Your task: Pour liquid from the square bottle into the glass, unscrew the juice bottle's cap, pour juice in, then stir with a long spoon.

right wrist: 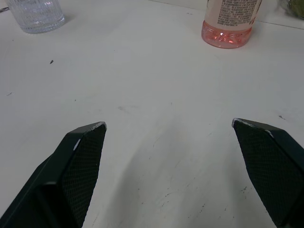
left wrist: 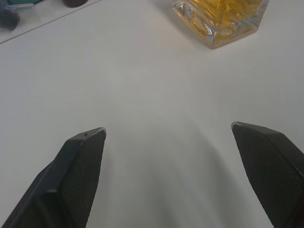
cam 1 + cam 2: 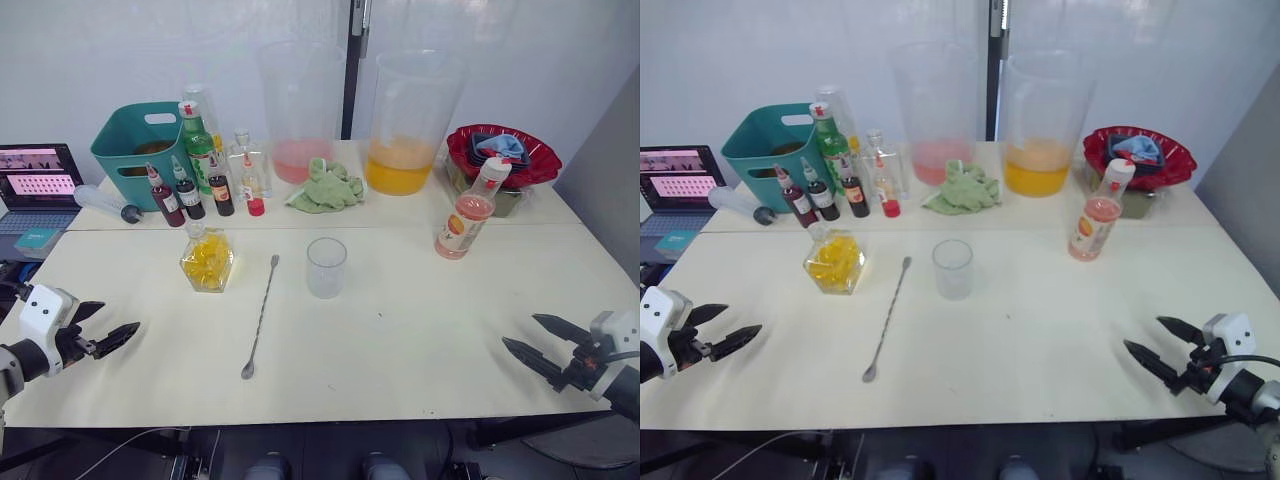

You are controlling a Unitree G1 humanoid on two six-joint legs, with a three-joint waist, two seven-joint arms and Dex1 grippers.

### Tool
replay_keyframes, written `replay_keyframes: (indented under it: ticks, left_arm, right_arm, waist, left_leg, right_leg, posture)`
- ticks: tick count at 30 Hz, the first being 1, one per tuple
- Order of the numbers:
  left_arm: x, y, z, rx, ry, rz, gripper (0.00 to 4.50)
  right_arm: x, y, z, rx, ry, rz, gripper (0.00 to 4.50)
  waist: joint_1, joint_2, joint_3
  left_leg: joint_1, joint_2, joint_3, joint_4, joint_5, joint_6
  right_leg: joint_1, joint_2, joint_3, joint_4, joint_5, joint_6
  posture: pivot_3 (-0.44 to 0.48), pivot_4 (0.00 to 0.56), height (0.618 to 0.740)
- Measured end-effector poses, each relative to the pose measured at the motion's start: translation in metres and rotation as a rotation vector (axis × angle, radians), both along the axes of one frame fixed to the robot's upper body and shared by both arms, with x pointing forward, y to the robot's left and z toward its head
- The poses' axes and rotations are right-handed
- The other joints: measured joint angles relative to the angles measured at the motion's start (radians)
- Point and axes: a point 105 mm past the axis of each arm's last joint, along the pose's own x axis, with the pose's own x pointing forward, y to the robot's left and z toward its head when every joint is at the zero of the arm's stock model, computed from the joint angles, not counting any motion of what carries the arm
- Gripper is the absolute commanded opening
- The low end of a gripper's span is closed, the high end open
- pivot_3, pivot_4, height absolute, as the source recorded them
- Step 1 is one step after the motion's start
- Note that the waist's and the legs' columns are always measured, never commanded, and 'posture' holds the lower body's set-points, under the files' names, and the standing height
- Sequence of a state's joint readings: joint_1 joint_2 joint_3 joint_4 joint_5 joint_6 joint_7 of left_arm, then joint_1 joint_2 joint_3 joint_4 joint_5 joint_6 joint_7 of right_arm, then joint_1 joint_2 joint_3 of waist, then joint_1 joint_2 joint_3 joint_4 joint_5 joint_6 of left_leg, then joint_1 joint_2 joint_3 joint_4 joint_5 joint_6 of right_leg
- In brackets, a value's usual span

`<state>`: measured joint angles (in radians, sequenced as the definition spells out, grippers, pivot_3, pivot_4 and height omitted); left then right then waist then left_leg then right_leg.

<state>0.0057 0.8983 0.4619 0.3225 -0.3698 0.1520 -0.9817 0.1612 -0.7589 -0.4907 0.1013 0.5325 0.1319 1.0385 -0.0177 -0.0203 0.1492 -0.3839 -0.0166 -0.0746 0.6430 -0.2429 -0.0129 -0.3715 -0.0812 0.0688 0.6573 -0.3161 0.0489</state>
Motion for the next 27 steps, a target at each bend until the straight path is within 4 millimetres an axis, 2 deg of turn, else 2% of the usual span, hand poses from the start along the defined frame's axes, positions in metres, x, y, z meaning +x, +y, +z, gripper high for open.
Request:
replay_keyframes:
  ticks: [2,4,6,9,12,15,17,18,20,22,27]
  left_arm:
    - [-0.003,0.000,0.000,-0.014,-0.002,0.008,4.47]
    - [-0.010,-0.007,-0.004,-0.059,-0.022,0.027,4.47]
    - [-0.018,-0.020,-0.008,-0.102,-0.057,0.032,4.47]
    - [-0.029,-0.029,-0.009,-0.150,-0.091,0.069,4.47]
    - [-0.036,-0.029,0.003,-0.291,-0.201,0.168,4.47]
    - [-0.043,-0.032,0.005,-0.337,-0.229,0.208,4.47]
    - [-0.053,-0.038,-0.004,-0.363,-0.247,0.265,4.47]
    - [-0.054,-0.049,-0.012,-0.397,-0.253,0.280,4.47]
    - [-0.048,-0.072,-0.022,-0.438,-0.238,0.260,4.47]
    - [-0.044,-0.081,-0.025,-0.437,-0.238,0.261,4.47]
    - [-0.025,-0.104,-0.019,-0.406,-0.293,0.214,4.47]
  right_arm:
    - [0.003,0.001,0.002,0.003,-0.008,0.002,4.48]
    - [0.015,0.007,0.013,0.014,-0.049,0.025,4.48]
    - [0.027,0.021,0.024,0.036,-0.073,0.080,4.48]
    - [0.032,0.044,0.032,0.055,-0.063,0.186,4.48]
    - [0.038,0.065,0.043,0.079,-0.056,0.277,4.48]
    - [0.040,0.084,0.052,0.085,-0.058,0.360,4.48]
    - [0.045,0.105,0.060,0.099,-0.054,0.429,4.48]
    - [0.047,0.118,0.067,0.098,-0.073,0.468,4.48]
    - [0.049,0.138,0.078,0.094,-0.105,0.530,4.48]
    - [0.049,0.149,0.088,0.080,-0.134,0.564,4.48]
    - [0.047,0.161,0.092,0.058,-0.130,0.571,4.48]
  waist:
    - [-0.003,0.000,0.000]
    - [-0.016,0.001,0.000]
    - [-0.026,0.001,0.001]
    - [-0.021,-0.001,0.001]
    - [-0.012,-0.001,0.002]
    - [-0.002,-0.001,0.002]
    - [0.003,0.000,0.002]
    - [0.001,0.001,0.002]
    - [0.006,-0.002,0.004]
    - [0.014,-0.006,0.004]
    - [0.030,-0.006,0.004]
  left_leg:
    - [0.000,0.000,0.000,0.000,0.000,0.000]
    - [0.001,0.000,0.003,0.000,0.000,0.000]
    - [0.000,0.000,0.003,0.000,0.000,0.000]
    - [0.000,0.001,0.001,0.000,0.000,0.000]
    - [-0.001,-0.001,0.001,0.001,0.000,0.000]
    - [-0.001,-0.001,0.002,0.001,0.000,0.000]
    - [-0.001,-0.002,0.002,0.001,0.000,0.001]
    - [-0.001,-0.003,0.004,0.001,0.000,0.001]
    - [-0.001,-0.002,0.003,0.002,0.000,0.000]
    - [-0.003,-0.001,-0.002,0.004,0.001,0.000]
    - [-0.004,-0.002,-0.002,0.004,0.001,0.000]
  right_leg:
    - [0.000,0.000,0.000,0.000,0.000,0.000]
    - [0.000,-0.003,0.001,0.000,0.000,0.000]
    - [0.000,-0.004,0.001,0.000,0.000,0.000]
    - [-0.001,-0.003,0.000,0.001,0.000,0.000]
    - [0.000,-0.004,-0.001,0.001,0.000,0.000]
    - [0.000,-0.004,0.000,0.000,0.001,0.001]
    - [0.000,-0.005,0.000,-0.002,0.001,0.002]
    - [0.000,-0.007,0.001,-0.002,0.002,0.003]
    - [0.000,-0.003,0.000,-0.002,0.002,0.003]
    - [0.000,-0.001,-0.003,-0.002,0.003,0.001]
    - [-0.001,-0.001,-0.002,-0.002,0.003,0.001]
  posture:
    - [0.000,0.150,0.740]
    - [0.000,0.150,0.740]
    - [0.000,0.150,0.740]
    - [0.000,0.150,0.740]
    - [0.000,0.150,0.740]
    - [0.000,0.150,0.740]
    - [0.000,0.150,0.740]
    - [0.000,0.150,0.740]
    - [0.000,0.150,0.740]
    - [0.000,0.150,0.740]
    - [0.000,0.150,0.740]
